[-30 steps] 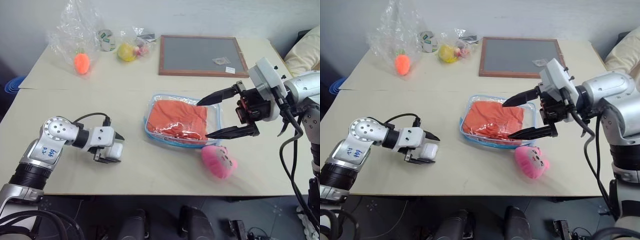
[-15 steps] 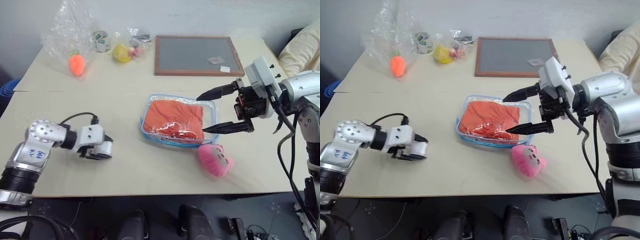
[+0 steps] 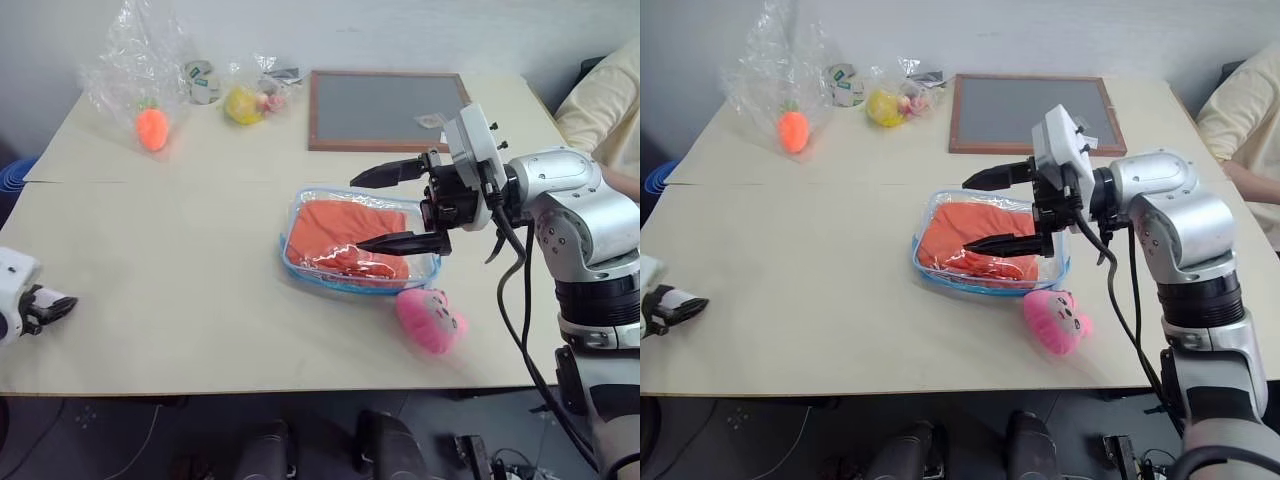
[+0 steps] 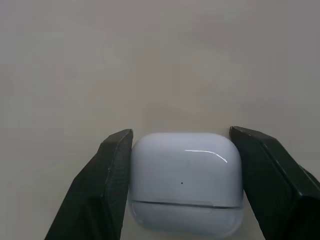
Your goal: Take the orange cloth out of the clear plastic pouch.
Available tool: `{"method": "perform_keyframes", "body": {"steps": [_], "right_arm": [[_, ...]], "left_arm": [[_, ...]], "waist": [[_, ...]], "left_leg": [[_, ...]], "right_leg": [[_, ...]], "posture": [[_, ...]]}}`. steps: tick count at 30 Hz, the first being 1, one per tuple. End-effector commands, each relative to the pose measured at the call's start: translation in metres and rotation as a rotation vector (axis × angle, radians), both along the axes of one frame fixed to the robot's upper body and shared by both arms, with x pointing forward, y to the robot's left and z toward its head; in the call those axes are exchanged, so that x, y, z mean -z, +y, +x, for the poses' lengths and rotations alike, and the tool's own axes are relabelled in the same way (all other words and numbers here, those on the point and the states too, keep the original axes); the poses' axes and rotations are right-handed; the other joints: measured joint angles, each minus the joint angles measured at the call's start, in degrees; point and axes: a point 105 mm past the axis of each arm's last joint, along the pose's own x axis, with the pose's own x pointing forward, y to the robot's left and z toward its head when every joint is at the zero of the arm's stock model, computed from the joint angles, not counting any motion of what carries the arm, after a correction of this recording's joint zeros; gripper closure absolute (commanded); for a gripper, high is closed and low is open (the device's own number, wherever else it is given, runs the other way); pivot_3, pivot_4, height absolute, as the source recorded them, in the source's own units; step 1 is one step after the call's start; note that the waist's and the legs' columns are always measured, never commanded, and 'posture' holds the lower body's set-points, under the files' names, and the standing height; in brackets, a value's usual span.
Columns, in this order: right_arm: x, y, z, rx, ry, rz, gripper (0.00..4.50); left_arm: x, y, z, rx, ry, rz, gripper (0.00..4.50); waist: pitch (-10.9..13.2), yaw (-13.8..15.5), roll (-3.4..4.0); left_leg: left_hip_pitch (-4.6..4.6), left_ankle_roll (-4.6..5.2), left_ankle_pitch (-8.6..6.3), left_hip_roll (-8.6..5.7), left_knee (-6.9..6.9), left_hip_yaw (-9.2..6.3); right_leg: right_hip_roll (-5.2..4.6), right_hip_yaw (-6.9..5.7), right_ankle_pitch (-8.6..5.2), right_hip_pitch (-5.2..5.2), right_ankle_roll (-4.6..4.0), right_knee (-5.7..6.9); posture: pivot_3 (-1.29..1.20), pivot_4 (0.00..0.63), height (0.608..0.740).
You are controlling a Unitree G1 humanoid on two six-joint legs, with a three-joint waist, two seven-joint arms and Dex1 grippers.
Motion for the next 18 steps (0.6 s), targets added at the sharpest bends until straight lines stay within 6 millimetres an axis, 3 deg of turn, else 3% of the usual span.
{"method": "perform_keyframes", "body": {"steps": [1, 3, 7, 12, 14, 16, 18], "right_arm": [[-0.003, 0.002, -0.003, -0.027, -0.033, 0.001, 0.0], [-0.003, 0.003, -0.001, -0.028, -0.032, 0.0, 0.0], [-0.006, 0.004, 0.001, -0.03, -0.038, -0.002, 0.0], [-0.006, 0.002, 0.004, -0.018, -0.043, -0.007, 0.0], [-0.004, -0.003, 0.005, 0.003, -0.045, -0.021, 0.0], [-0.003, -0.014, 0.007, 0.041, -0.04, -0.037, 0.0], [-0.002, -0.022, 0.008, 0.07, -0.021, -0.041, 0.0]], "left_arm": [[-0.001, 0.012, -0.009, -0.098, -0.034, -0.027, 1.75], [0.002, 0.011, -0.01, -0.115, -0.045, -0.069, 1.02], [0.002, 0.014, -0.017, -0.159, -0.062, -0.086, 0.03], [-0.002, 0.014, -0.029, -0.17, -0.072, -0.086, 0.03], [-0.016, 0.01, -0.031, -0.148, -0.097, -0.074, 0.03], [-0.047, -0.012, -0.032, 0.015, -0.124, -0.037, 0.03], [-0.061, -0.044, -0.036, 0.226, -0.074, 0.024, 0.03]], "waist": [[0.0, -0.1, 0.0], [0.0, -0.4, 0.0], [0.0, -0.5, 0.0], [0.0, -0.5, -0.03], [0.0, -0.5, -0.03], [0.0, -0.5, -0.16], [-0.1, -0.4, -0.36]], "left_leg": [[0.0, 0.0, 0.0, 0.0, 0.0, 0.01], [0.01, -0.01, 0.0, 0.01, -0.01, 0.03], [0.05, -0.01, -0.01, 0.01, -0.03, 0.11], [0.06, 0.0, -0.03, 0.02, -0.04, 0.23], [0.06, -0.02, -0.06, 0.04, -0.04, 0.27], [0.03, -0.02, -0.07, 0.08, -0.04, 0.28], [0.01, -0.01, -0.12, 0.1, -0.04, 0.29]], "right_leg": [[0.0, 0.0, 0.0, -0.01, 0.0, 0.01], [0.0, 0.01, 0.0, -0.02, 0.0, 0.02], [0.0, 0.06, 0.0, -0.05, 0.0, 0.05], [0.0, 0.18, 0.0, -0.12, 0.0, 0.05], [0.01, 0.22, 0.0, -0.15, 0.0, 0.05], [0.02, 0.23, 0.0, -0.19, 0.0, 0.05], [0.02, 0.24, 0.0, -0.2, 0.0, 0.02]], "posture": [[0.0, 0.15, 0.74], [0.0, 0.15, 0.74], [0.0, 0.15, 0.74], [0.0, 0.15, 0.74], [0.0, 0.15, 0.74], [0.0, 0.15, 0.74], [0.0, 0.15, 0.74]]}}
